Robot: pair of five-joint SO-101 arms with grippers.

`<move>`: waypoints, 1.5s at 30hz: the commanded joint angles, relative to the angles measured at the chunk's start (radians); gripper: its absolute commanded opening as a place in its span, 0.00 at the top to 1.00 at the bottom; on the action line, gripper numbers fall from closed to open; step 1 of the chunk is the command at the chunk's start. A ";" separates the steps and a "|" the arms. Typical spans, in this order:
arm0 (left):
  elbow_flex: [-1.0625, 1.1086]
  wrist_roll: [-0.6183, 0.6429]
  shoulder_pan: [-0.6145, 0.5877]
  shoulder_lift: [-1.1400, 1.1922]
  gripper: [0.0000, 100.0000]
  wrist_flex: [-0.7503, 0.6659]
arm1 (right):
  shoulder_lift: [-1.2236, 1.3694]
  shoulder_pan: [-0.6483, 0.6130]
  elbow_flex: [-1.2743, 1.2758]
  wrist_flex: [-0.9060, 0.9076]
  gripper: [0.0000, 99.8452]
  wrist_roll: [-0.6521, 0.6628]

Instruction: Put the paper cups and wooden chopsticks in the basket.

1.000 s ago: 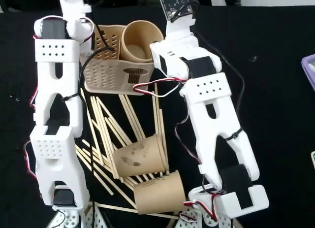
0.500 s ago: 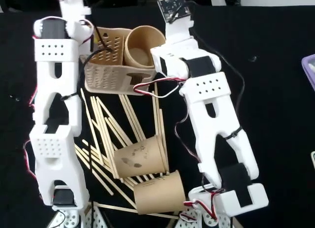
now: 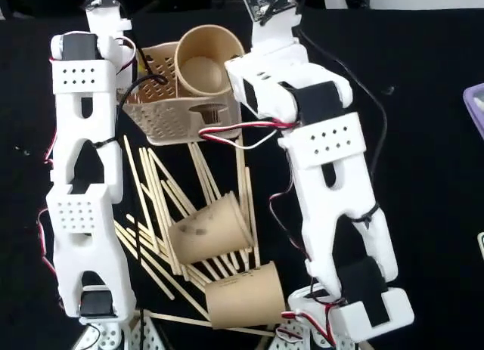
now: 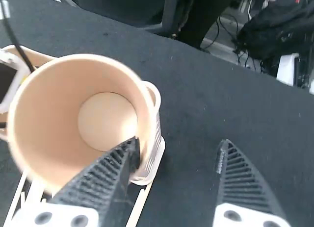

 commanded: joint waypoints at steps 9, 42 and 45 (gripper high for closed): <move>-0.225 -0.003 -0.015 -0.031 0.88 0.129 | 0.084 -0.041 -0.058 -0.055 0.59 0.011; 0.008 -0.003 -0.027 -0.358 0.84 0.132 | -0.872 -0.041 0.932 0.094 0.71 0.103; 0.189 -0.003 -0.027 -0.519 0.84 0.132 | -0.949 -0.049 1.070 0.095 0.71 0.166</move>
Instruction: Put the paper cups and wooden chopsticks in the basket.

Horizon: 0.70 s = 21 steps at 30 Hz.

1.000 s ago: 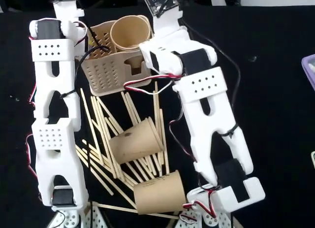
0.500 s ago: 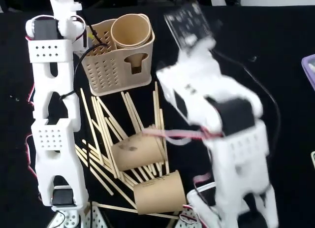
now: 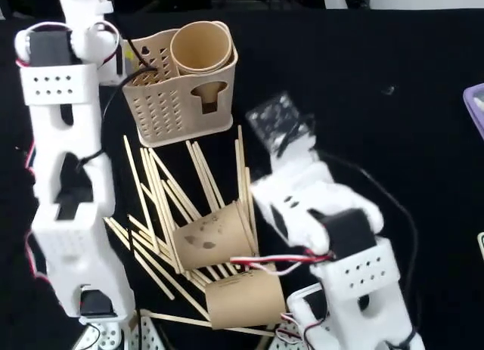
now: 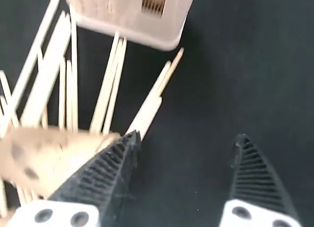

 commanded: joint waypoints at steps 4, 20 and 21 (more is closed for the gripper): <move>0.447 -0.008 -0.012 -0.440 0.84 -0.003 | -0.176 -0.127 0.257 -0.023 0.71 0.081; 1.247 -0.011 -0.173 -0.841 0.84 -0.354 | -0.220 -0.413 0.291 0.000 0.71 0.017; 1.273 -0.008 -0.170 -0.856 0.84 -0.370 | -0.202 -0.411 0.295 -0.006 0.71 0.006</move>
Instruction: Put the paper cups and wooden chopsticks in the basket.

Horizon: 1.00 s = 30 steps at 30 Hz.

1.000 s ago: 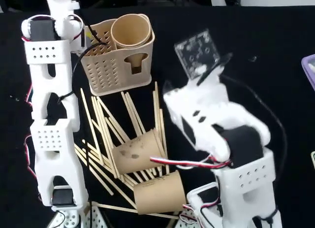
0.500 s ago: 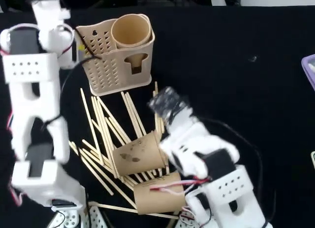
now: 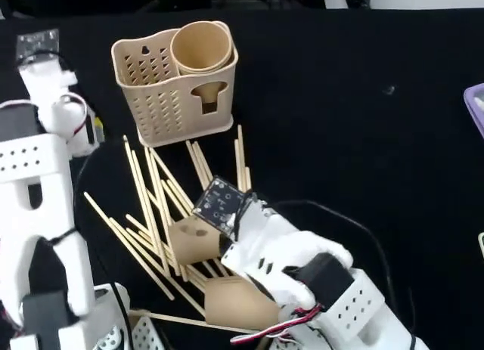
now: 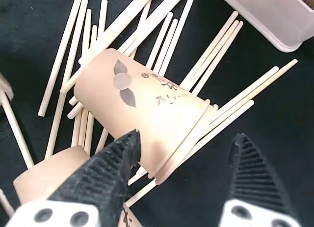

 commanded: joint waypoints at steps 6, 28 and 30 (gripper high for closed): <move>0.171 -0.005 -0.004 -0.169 0.84 -0.107 | 0.171 0.064 -0.018 -0.074 0.67 -0.098; 0.200 -0.003 -0.005 -0.190 0.84 -0.109 | 0.268 -0.158 -0.038 -0.074 0.95 0.052; 0.200 -0.003 -0.004 -0.189 0.84 -0.109 | 0.245 -0.153 -0.053 -0.071 0.99 0.052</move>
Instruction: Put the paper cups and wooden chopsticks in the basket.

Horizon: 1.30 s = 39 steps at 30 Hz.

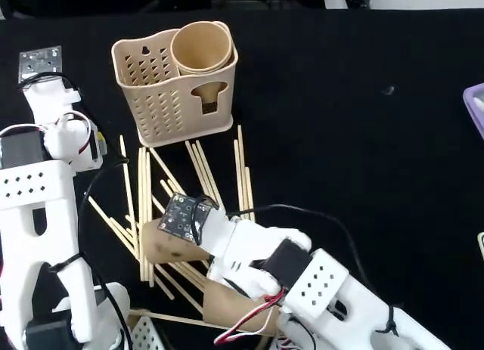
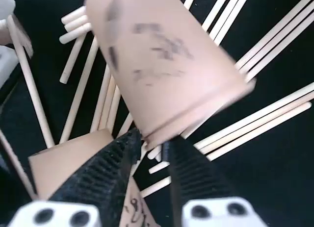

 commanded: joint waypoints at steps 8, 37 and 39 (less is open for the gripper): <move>-0.007 0.038 -0.005 -0.025 0.84 -0.014 | -0.317 -0.012 -0.243 0.186 0.99 0.063; 0.237 0.038 -0.001 -0.034 0.84 -0.150 | -0.171 0.288 -0.036 0.015 0.99 0.152; 0.249 0.040 -0.001 -0.034 0.84 -0.150 | -0.171 0.313 -0.084 0.021 0.99 0.192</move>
